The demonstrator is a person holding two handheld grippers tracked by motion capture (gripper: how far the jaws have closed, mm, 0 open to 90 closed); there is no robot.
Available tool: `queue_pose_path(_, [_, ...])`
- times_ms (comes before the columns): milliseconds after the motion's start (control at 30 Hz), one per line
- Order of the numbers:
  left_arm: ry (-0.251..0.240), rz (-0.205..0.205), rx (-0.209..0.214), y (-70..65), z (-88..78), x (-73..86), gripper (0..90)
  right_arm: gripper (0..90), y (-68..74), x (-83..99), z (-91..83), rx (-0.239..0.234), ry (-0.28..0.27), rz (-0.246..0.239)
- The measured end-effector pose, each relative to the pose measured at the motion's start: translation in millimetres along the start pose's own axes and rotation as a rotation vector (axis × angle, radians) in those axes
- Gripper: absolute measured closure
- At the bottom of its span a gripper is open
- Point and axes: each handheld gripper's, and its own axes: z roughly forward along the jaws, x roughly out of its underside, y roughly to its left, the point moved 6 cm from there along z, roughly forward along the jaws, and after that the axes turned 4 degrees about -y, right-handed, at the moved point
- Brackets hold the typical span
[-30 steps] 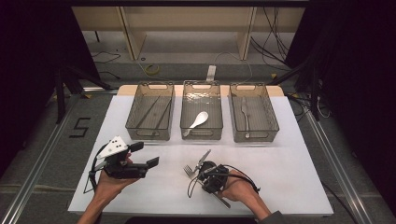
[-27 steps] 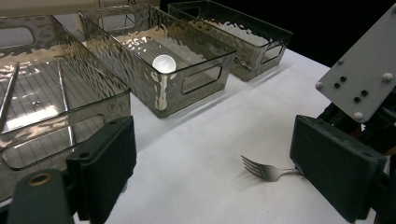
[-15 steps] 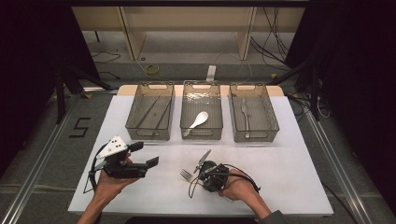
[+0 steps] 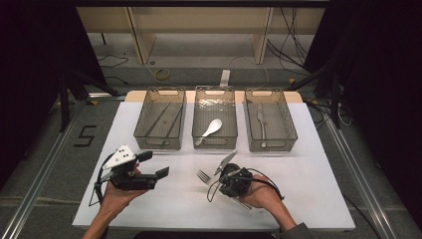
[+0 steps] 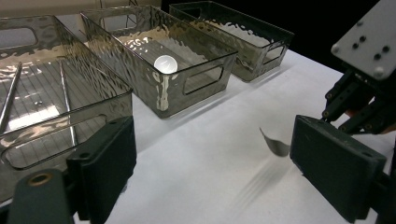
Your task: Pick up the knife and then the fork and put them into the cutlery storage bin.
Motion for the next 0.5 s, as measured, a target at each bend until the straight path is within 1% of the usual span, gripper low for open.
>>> queue_pose_path(100, [-0.003,-0.003,0.001,0.3,0.0,-0.2,13.9,85.7,-8.0,0.0,-9.0,0.009,-0.026,0.005])
queue_pose_path(133, [-0.002,-0.004,0.001,0.3,-0.1,-0.1,13.9,85.7,-10.3,-0.6,-12.2,0.008,-0.039,0.024])
queue_pose_path(167, [-0.002,-0.004,0.002,0.3,-0.2,-0.1,13.9,85.7,-14.3,-0.8,-14.9,0.015,-0.056,0.028])
queue_pose_path(200, [-0.004,-0.006,0.003,0.3,-0.2,-0.2,13.9,85.7,-17.3,-0.5,-18.2,0.021,-0.064,0.047])
queue_pose_path(267, [-0.008,-0.016,0.007,0.5,-0.3,-0.6,13.9,85.8,-24.3,0.4,-23.0,0.019,-0.084,0.060])
queue_pose_path(367, [-0.009,-0.019,0.005,0.9,-0.4,-0.7,13.9,85.8,-32.0,1.7,-29.5,0.024,-0.101,0.095])
queue_pose_path(433, [-0.009,-0.018,0.006,0.8,-0.3,-0.7,13.9,85.9,-38.8,2.1,-33.6,0.026,-0.123,0.098])
queue_pose_path(500, [-0.008,-0.016,0.006,0.8,-0.1,-0.7,13.9,85.9,-42.5,1.5,-37.8,0.037,-0.141,0.104])
